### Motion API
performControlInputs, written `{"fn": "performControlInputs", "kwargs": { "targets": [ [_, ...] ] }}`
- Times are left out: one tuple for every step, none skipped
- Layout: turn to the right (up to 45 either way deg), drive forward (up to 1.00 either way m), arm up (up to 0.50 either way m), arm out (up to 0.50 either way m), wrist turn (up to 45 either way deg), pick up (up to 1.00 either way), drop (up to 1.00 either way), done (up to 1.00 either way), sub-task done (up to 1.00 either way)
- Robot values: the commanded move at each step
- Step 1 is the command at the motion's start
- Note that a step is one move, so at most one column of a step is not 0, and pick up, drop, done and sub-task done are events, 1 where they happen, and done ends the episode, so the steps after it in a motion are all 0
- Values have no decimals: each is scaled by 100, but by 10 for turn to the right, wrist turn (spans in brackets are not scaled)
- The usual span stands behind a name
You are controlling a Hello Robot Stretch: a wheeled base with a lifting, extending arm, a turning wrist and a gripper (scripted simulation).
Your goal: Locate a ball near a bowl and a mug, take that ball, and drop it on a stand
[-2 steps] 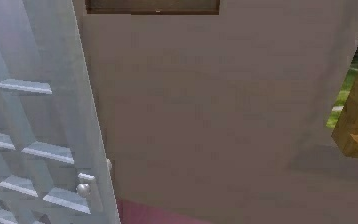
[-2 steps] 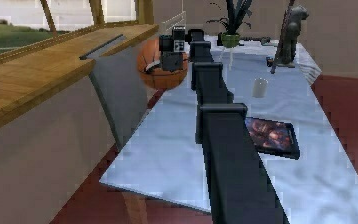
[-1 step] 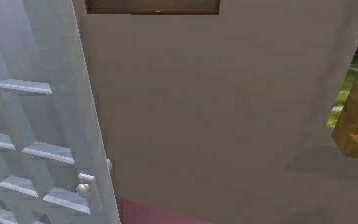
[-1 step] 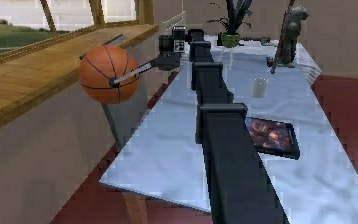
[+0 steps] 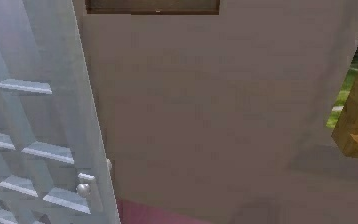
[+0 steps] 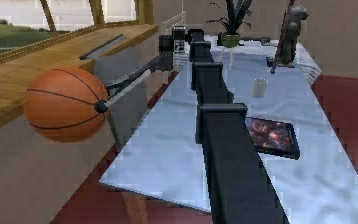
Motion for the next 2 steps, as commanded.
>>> {"fn": "performControlInputs", "kwargs": {
  "targets": [
    [0,0,0,0,-270,0,0,0,0],
    [0,0,0,-48,0,0,0,0,0]
  ]
}}
